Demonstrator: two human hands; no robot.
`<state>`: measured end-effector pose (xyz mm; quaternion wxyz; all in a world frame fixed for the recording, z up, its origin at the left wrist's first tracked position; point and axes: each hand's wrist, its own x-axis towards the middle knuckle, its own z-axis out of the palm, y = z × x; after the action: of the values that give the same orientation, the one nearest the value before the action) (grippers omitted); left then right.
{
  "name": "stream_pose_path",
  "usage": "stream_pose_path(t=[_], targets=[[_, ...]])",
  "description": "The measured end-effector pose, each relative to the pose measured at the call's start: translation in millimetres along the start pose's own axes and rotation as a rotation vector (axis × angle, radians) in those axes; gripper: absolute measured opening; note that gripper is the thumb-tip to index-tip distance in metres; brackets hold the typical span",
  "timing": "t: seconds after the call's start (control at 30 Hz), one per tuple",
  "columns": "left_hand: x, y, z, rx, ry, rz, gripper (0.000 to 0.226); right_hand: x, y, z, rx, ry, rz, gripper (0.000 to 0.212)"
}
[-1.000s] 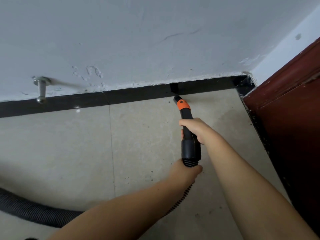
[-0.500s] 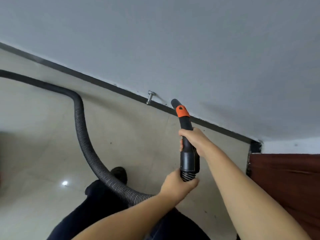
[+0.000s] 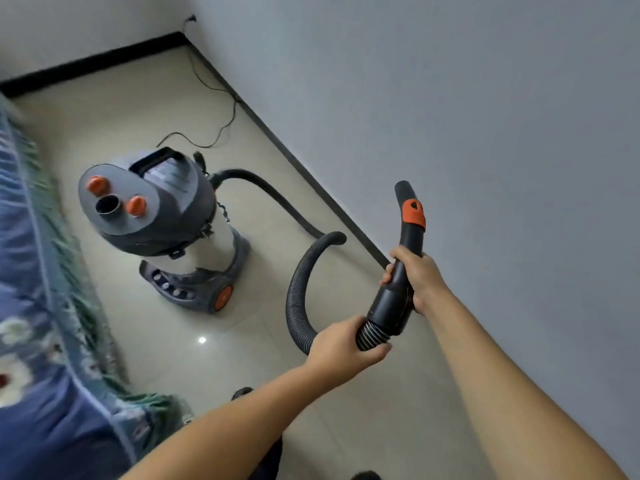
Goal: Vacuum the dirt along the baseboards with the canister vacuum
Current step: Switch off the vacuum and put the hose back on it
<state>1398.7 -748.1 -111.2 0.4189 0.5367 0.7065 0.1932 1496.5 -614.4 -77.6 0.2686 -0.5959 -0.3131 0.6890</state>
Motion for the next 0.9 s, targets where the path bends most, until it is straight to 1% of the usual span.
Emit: stream_pose_path(t=[0.17, 0.27, 0.33, 0.4, 0.47, 0.57, 0.6, 0.67, 0.77, 0.83, 0.9], targets=[[-7.0, -52.2, -116.4, -0.077, 0.108, -0.036, 0.037, -8.1, -32.8, 139.9, 0.007, -0.068, -0.062, 0.011], [-6.9, -87.3, -195.4, -0.089, 0.230, -0.044, 0.027, -10.1, -48.8, 231.2, 0.023, -0.070, -0.120, 0.011], [-4.8, -108.4, -242.9, -0.094, 0.274, -0.041, 0.024, -10.8, -58.4, 282.9, 0.014, -0.069, -0.181, 0.013], [3.4, -125.9, -280.5, -0.076, 0.282, -0.018, 0.030, -8.3, -68.4, 322.0, 0.003, -0.057, -0.239, 0.015], [13.1, -142.9, -308.0, -0.029, 0.265, 0.006, 0.041, -3.8, -78.4, 348.8, 0.000, -0.049, -0.281, 0.012], [28.4, -174.6, -342.8, 0.054, 0.194, 0.010, 0.058, 11.4, -95.2, 375.4, -0.025, -0.050, -0.307, 0.010], [33.6, -187.7, -354.3, 0.069, 0.178, -0.011, 0.060, 18.7, -100.1, 383.1, -0.038, -0.056, -0.307, 0.011], [45.2, -215.0, -379.0, 0.025, 0.204, -0.107, 0.052, 37.1, -106.8, 399.4, -0.077, -0.077, -0.292, 0.011], [74.9, -265.1, -418.9, -0.081, 0.336, -0.354, 0.037, 68.9, -107.8, 432.2, -0.141, -0.125, -0.244, 0.010], [98.8, -298.3, -443.6, -0.071, 0.387, -0.503, 0.031, 88.0, -108.0, 460.9, -0.158, -0.172, -0.214, 0.010], [121.6, -323.5, -463.2, -0.018, 0.381, -0.577, 0.030, 104.4, -107.7, 488.1, -0.166, -0.196, -0.182, 0.014]])
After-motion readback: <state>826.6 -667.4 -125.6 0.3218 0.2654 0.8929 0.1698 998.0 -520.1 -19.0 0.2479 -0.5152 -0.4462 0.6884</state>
